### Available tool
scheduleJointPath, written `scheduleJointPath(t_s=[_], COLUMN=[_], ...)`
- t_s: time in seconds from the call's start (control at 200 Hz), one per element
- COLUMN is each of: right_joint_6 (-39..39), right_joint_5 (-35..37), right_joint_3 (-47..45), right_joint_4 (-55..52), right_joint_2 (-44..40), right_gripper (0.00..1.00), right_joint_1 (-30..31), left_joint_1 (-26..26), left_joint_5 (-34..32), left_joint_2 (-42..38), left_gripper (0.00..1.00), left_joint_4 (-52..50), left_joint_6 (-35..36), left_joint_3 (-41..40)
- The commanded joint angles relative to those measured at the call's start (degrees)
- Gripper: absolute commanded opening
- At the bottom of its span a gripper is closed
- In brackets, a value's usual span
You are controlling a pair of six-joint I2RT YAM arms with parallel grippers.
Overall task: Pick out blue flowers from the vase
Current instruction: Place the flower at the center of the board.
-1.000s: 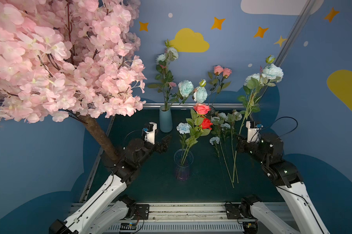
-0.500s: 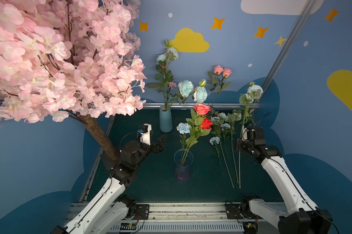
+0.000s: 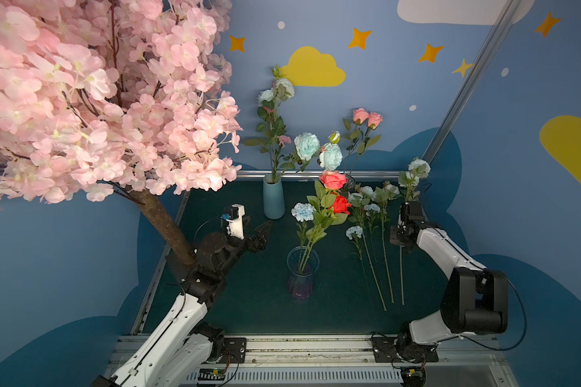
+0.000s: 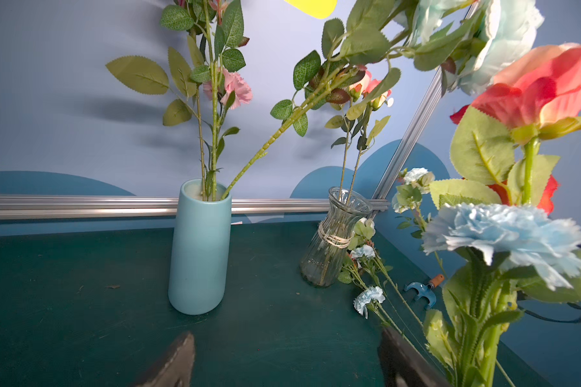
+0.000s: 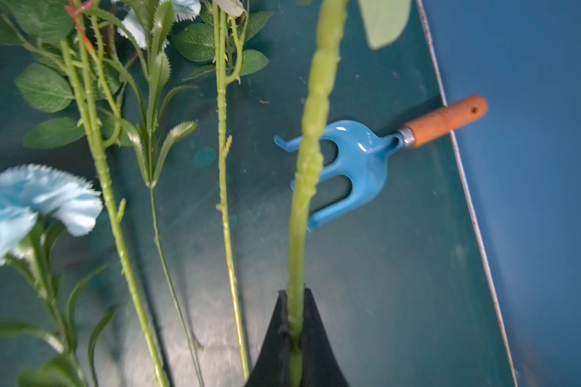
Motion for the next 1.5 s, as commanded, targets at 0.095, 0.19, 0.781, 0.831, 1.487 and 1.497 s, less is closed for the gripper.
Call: scheduleJointPath(t_s=[0.095,0.19,0.781,0.831,1.487,1.497], right_joint_6=[0.9,-0.2,-0.7,-0.6,-0.7,-0.6], right_joint_5=[-2.7,-3.7,-4.7,-4.2,2.7,2.4], right_joint_3=[12.3,16.4,20.0,19.6,-0.7,-1.3], right_joint_4=[-8.1,-10.3,-13.3,-13.2,7.6,8.1], right_joint_2=[12.0,17.5,26.7,26.1,-5.8,-6.4], right_gripper=[0.00,0.00,0.01,0.06,0.45,0.45], right_joint_1=[-1.0,-1.8,-3.0,-3.0,8.7,8.6], left_joint_1=[0.5,0.4,0.4,0.4,0.5,0.5], left_joint_5=[2.2,3.2,3.3,3.1,2.0,2.0], left_joint_2=[0.3,0.7,1.0,0.9,0.3,0.3], left_gripper=[0.86,0.86,0.86,0.86,0.85,0.86], left_joint_4=[2.6,3.7,3.1,2.9,-1.0,-1.1], left_joint_6=[-1.5,-2.4,-2.6,-2.6,-0.3,-0.3], left_joint_3=[-0.5,-0.7,-0.2,-0.2,1.6,1.6])
